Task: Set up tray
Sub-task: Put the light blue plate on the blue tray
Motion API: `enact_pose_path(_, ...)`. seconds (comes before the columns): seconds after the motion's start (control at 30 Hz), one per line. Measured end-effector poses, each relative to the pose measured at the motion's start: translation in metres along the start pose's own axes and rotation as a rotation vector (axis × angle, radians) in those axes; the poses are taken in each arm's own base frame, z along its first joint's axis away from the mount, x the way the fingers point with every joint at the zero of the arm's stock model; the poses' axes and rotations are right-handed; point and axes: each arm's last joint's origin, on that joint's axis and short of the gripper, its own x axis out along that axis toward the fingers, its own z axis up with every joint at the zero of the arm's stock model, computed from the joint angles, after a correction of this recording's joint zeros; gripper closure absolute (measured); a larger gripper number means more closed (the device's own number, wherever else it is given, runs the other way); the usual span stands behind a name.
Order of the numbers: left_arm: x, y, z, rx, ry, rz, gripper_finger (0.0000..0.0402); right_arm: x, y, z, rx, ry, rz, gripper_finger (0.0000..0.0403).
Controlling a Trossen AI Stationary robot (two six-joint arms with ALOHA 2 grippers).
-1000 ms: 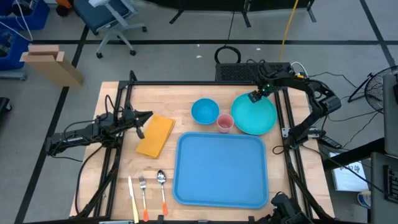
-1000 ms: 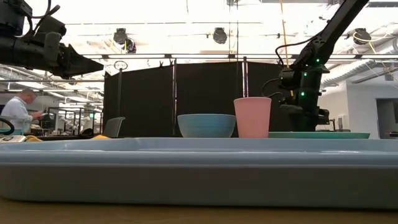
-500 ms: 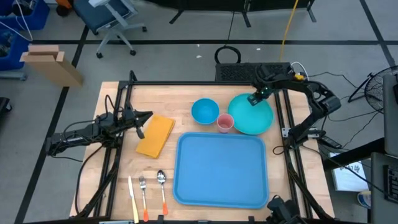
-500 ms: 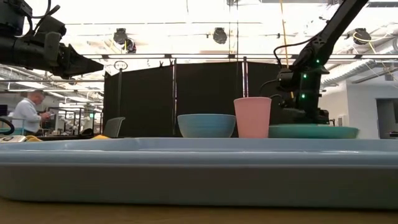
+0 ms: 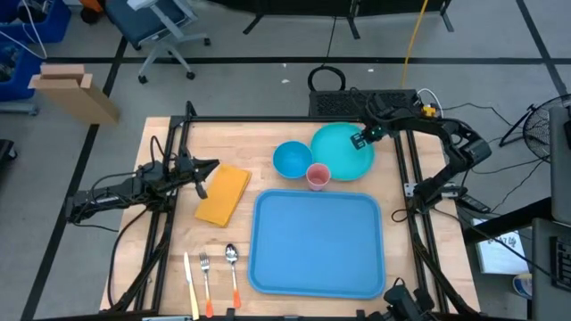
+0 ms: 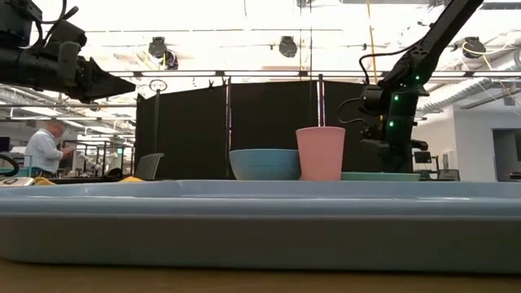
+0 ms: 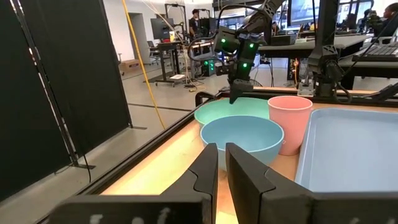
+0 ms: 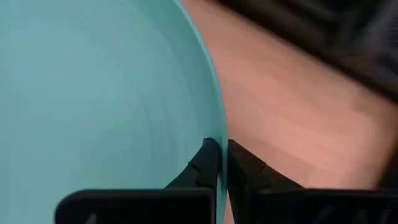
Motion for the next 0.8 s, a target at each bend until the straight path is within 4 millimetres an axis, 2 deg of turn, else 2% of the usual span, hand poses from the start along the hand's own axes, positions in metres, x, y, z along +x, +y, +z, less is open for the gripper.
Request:
enact_pose_path(0.33,0.0,0.0,0.0,-0.004,0.001,0.0,0.0364,-0.046,-0.017,0.005,0.096,-0.163,-0.052,0.0402)
enact_pose_path(0.6,0.0,0.0,0.0,-0.004,0.001,-0.001,0.0364,-0.105,-0.026,0.019,0.155,-0.376,-0.047,0.0402)
enact_pose_path(0.8,0.0,0.0,0.0,-0.004,0.0,-0.001,0.0364,-0.144,-0.028,0.034,0.193,-0.488,0.083,0.0402)
